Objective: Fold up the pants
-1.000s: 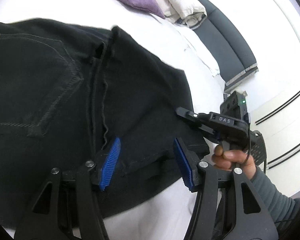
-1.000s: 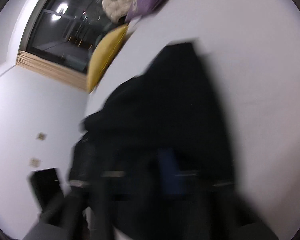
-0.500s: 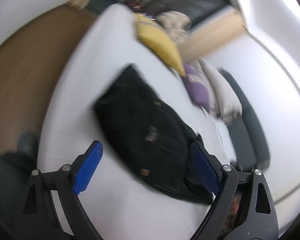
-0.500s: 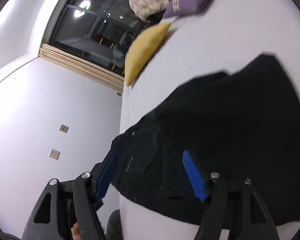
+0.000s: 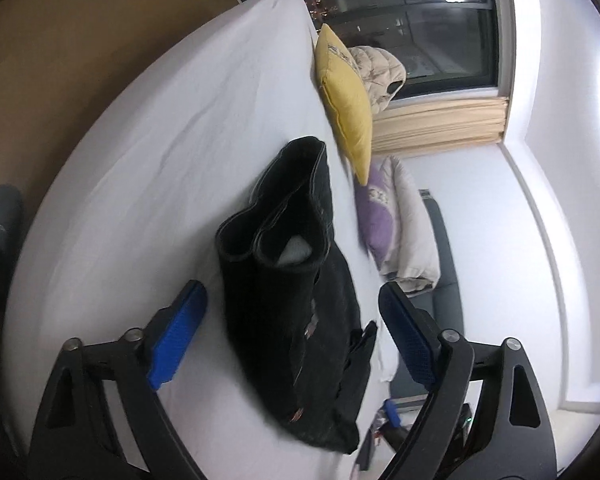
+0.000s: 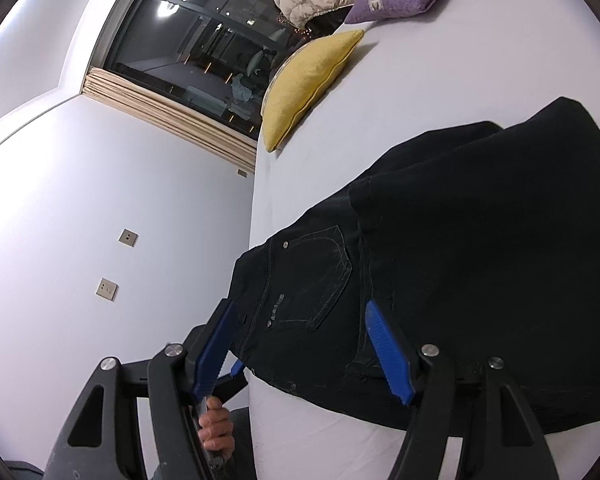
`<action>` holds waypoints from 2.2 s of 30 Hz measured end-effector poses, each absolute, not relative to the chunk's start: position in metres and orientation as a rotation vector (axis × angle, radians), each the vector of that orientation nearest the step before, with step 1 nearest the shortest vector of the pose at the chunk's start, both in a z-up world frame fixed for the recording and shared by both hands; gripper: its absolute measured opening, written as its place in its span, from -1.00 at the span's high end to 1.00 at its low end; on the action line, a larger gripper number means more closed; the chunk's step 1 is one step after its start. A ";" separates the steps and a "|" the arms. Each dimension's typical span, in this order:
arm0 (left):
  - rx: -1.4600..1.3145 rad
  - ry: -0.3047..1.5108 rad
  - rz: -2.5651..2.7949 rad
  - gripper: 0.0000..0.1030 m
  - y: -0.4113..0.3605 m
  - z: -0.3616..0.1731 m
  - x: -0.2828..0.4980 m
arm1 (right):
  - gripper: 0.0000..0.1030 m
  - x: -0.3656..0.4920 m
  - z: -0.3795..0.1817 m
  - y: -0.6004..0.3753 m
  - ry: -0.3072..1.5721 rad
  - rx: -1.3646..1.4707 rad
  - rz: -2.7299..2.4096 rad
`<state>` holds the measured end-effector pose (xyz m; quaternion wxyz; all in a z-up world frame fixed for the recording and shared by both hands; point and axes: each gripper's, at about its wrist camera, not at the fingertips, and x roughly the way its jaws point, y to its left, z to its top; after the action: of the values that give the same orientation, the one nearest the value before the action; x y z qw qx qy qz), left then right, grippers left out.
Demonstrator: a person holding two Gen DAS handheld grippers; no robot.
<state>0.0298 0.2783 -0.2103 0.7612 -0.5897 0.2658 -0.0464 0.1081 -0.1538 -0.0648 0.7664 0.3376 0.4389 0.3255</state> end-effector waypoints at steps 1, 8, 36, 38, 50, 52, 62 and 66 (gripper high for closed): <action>-1.280 0.591 -0.106 -0.05 0.278 -0.212 0.034 | -0.35 0.109 -0.065 -0.153 0.954 0.733 0.708; -1.260 0.645 -0.063 0.64 0.268 -0.223 0.049 | -0.33 0.115 -0.067 -0.151 0.965 0.720 0.712; -1.141 0.635 -0.056 0.72 0.256 -0.183 0.059 | 0.14 0.219 -0.143 -0.146 1.238 0.826 0.626; -1.123 0.640 -0.054 0.72 0.253 -0.179 0.061 | -0.02 0.211 -0.121 -0.149 1.187 0.830 0.679; -0.976 0.648 -0.063 0.72 0.229 -0.138 0.073 | -0.37 0.181 -0.105 -0.163 1.186 0.835 0.715; -0.917 0.644 -0.086 0.72 0.215 -0.119 0.082 | -0.50 0.181 -0.097 -0.180 1.148 0.833 0.708; -0.465 0.755 -0.371 0.72 0.019 -0.079 0.153 | -0.67 0.183 -0.105 -0.227 1.159 1.010 0.804; -0.418 0.818 -0.399 0.72 -0.014 -0.102 0.154 | -0.71 0.196 -0.102 -0.218 1.206 0.968 0.855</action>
<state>0.1539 -0.0145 -0.1019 0.8773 -0.2004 0.3920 -0.1912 0.1959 -0.2175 -0.1021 0.6343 0.4233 0.5277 0.3741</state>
